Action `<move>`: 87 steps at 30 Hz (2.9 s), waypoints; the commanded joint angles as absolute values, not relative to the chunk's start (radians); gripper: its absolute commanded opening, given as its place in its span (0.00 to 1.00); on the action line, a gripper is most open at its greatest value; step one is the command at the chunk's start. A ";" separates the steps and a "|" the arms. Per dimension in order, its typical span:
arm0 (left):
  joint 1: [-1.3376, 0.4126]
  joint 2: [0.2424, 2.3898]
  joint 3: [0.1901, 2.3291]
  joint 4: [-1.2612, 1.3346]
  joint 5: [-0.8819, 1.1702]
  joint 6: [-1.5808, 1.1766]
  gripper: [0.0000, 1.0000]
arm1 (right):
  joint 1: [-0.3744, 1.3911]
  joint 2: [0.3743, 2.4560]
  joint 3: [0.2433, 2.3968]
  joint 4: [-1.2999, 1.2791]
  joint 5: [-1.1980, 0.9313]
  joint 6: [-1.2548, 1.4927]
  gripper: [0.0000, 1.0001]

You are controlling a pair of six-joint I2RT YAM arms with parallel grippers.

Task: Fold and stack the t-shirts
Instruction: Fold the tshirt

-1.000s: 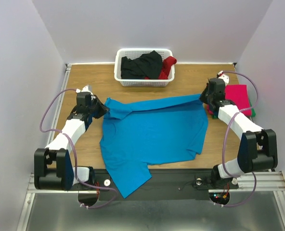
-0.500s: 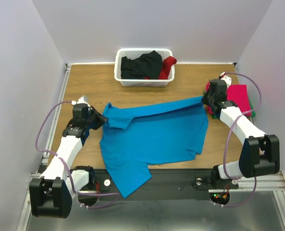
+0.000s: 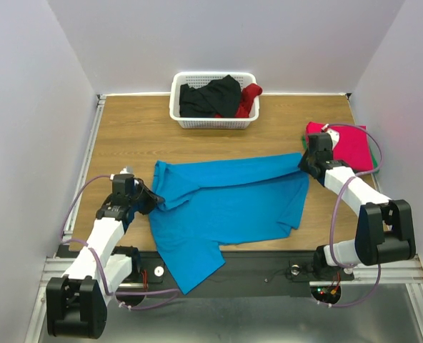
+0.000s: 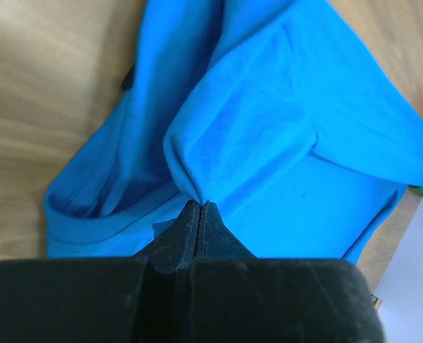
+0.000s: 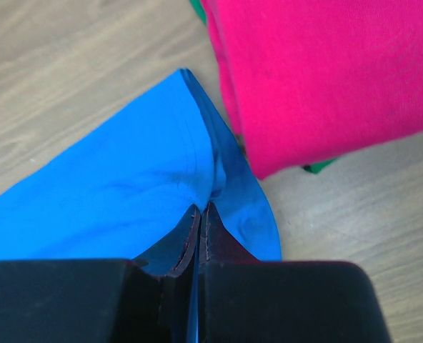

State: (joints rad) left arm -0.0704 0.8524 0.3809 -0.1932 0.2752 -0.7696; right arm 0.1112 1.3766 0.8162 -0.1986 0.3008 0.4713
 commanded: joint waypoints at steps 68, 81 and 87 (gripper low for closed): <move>0.087 1.675 0.969 -0.209 0.049 -0.543 0.25 | 0.095 1.953 1.262 -0.293 0.203 0.397 0.25; 0.087 1.565 1.038 -0.264 0.108 -0.541 0.93 | 0.097 1.934 1.276 -0.293 0.163 0.383 0.22; 0.034 1.439 1.052 -0.319 0.012 -0.589 0.98 | 0.097 1.888 1.276 -0.293 0.144 0.376 0.22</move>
